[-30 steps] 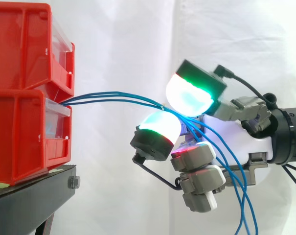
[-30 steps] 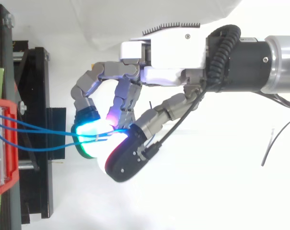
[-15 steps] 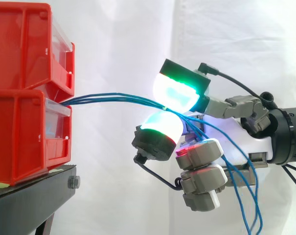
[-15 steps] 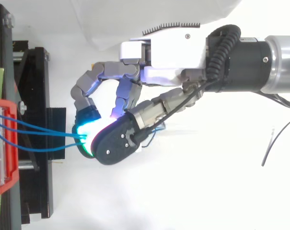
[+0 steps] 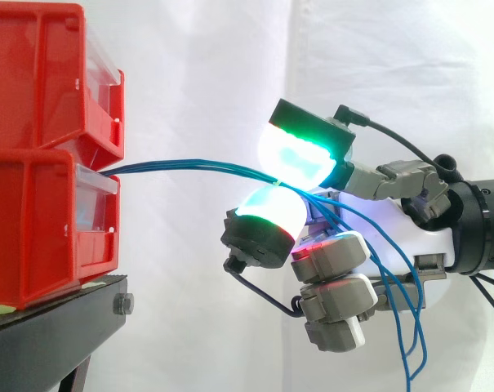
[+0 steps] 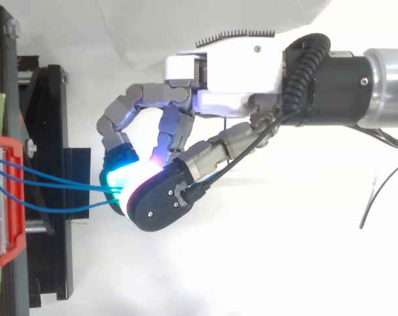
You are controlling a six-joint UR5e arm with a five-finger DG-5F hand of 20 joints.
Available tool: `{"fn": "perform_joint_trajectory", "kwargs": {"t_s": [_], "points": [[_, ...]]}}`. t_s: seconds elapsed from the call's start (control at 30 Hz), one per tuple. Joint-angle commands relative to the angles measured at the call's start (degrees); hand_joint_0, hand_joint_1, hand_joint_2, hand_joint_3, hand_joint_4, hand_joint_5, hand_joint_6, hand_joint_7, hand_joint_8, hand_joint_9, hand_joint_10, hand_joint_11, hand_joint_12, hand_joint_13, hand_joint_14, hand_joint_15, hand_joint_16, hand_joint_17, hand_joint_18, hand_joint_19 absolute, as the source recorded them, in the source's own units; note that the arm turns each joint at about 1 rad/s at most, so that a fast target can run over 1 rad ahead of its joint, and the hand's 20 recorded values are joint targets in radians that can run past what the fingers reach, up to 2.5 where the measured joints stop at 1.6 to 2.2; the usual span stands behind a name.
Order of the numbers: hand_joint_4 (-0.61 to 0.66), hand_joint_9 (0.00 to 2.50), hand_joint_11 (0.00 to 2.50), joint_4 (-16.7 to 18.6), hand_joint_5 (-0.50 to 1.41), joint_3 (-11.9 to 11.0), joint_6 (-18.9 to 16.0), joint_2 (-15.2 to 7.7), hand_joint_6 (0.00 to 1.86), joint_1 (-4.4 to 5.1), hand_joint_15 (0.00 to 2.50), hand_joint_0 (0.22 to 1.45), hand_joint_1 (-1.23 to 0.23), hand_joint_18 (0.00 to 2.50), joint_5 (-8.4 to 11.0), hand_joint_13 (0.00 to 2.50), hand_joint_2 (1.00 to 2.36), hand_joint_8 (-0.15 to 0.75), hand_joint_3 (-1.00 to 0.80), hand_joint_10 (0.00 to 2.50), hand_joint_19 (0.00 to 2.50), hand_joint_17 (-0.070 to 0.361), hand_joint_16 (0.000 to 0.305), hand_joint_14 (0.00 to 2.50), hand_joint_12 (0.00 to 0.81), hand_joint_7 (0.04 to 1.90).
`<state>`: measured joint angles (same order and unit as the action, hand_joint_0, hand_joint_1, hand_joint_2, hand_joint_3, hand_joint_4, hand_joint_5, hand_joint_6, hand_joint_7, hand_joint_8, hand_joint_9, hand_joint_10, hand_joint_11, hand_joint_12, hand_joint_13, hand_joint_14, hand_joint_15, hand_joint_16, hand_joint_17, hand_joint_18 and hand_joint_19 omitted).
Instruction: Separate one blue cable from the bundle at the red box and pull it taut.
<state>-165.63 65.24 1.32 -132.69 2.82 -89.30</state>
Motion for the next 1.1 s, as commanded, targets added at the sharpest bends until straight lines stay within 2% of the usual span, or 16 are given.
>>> {"fn": "perform_joint_trajectory", "kwargs": {"t_s": [0.0,0.27,0.57,0.8,1.07], "points": [[-0.15,1.20,1.22,-0.04,-0.14,-0.03,0.00,-0.02,0.92,-0.01,1.16,0.75,-0.94,0.94,0.00,1.20,1.00,0.269,-0.50,0.03,0.90,0.102,0.045,0.03,0.332,1.28],[-0.04,1.22,1.25,-0.04,-0.12,-0.03,0.00,-0.02,0.91,-0.01,1.16,0.67,-1.05,0.92,0.00,1.19,1.00,0.266,-0.50,0.03,0.92,0.102,0.045,0.03,0.329,1.23],[-0.02,1.21,1.24,0.05,-0.12,0.06,0.00,-0.02,0.91,-0.01,1.16,0.63,-1.09,0.92,0.00,1.18,1.00,0.268,-0.50,0.03,0.93,0.103,0.046,0.03,0.331,1.21],[-0.01,1.23,1.24,0.22,-0.12,0.06,0.00,-0.02,0.90,-0.01,1.16,0.61,-1.05,0.92,0.00,1.19,1.00,0.267,-0.50,0.03,0.93,0.103,0.046,0.03,0.336,1.22],[0.02,1.27,1.20,0.31,-0.11,-0.03,0.00,-0.02,0.89,-0.01,1.15,0.45,-0.90,1.00,0.00,1.24,1.00,0.317,-0.50,0.02,0.93,0.129,0.057,0.03,0.389,1.15]]}}
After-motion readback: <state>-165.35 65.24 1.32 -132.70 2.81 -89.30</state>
